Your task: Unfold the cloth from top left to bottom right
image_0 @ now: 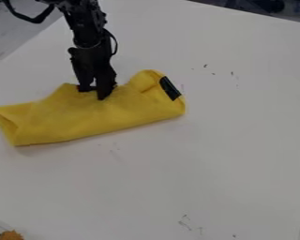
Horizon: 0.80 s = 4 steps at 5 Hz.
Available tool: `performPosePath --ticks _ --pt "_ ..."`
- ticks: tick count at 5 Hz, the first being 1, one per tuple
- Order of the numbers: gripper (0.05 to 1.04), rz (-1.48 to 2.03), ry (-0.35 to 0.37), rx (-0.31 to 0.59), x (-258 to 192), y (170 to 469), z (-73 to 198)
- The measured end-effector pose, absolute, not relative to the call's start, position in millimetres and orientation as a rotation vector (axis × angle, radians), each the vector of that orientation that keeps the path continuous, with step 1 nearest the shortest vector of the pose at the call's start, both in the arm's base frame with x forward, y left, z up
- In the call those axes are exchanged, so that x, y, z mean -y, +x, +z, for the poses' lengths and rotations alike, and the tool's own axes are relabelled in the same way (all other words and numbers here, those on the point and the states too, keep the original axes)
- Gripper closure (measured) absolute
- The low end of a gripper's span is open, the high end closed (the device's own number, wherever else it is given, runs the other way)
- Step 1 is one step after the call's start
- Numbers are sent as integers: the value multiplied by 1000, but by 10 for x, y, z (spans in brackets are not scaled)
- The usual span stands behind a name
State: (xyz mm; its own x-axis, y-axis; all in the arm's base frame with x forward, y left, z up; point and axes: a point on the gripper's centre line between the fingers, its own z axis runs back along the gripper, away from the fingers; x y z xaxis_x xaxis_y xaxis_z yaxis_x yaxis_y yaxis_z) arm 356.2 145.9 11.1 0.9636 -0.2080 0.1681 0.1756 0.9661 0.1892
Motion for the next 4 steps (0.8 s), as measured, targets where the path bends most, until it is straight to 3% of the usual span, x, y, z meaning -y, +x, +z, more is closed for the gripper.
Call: performPosePath --ticks 1,2,3,4 --pt "651 -194 173 183 -1466 3574 104" --pt "868 -203 192 169 -1444 3538 106" --pt "987 -202 228 158 -1414 3480 137" --pt "1013 -201 293 185 -1336 3426 395"
